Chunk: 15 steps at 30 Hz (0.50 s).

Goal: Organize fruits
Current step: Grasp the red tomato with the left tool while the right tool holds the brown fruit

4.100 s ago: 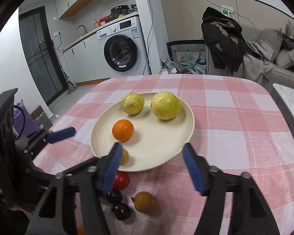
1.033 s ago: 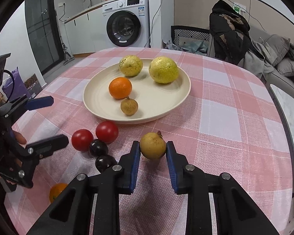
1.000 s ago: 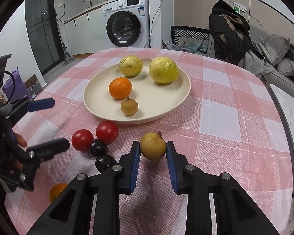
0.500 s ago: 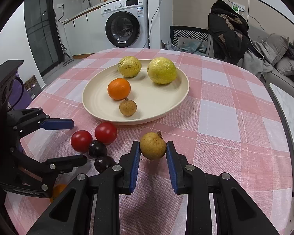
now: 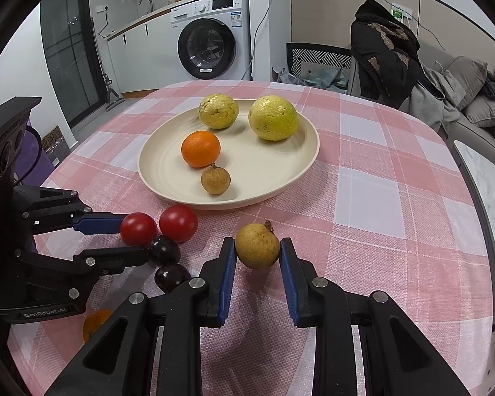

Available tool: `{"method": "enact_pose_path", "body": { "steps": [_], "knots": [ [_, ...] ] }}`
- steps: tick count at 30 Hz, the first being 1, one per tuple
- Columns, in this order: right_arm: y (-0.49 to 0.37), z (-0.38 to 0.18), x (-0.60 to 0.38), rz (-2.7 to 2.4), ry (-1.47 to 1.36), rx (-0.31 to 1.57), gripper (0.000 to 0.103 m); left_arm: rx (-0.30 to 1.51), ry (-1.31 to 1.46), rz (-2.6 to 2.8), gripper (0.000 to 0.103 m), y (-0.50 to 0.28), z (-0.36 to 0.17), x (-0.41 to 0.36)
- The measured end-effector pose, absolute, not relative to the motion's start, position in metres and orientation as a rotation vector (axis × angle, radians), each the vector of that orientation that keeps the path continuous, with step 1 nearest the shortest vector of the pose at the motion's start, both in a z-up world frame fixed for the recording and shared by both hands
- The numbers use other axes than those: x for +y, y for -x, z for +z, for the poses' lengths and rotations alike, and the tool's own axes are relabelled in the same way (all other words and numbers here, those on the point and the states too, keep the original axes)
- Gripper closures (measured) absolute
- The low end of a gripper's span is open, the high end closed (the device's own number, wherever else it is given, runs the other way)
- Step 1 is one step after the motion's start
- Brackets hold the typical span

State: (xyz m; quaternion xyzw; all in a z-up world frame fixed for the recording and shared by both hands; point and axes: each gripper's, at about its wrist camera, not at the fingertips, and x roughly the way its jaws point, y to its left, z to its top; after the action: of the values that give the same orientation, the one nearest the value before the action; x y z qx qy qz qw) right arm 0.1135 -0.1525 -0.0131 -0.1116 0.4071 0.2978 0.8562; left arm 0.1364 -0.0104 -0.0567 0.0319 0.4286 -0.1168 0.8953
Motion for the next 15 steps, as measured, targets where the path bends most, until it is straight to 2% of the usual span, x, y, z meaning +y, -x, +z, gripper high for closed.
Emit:
{"method": "enact_pose_path", "body": {
  "steps": [15],
  "knots": [
    [-0.113, -0.0128, -0.1528, 0.624, 0.236, 0.856, 0.076, 0.86, -0.072, -0.254, 0.078, -0.1267, -0.0517, -0.0101]
  ]
}}
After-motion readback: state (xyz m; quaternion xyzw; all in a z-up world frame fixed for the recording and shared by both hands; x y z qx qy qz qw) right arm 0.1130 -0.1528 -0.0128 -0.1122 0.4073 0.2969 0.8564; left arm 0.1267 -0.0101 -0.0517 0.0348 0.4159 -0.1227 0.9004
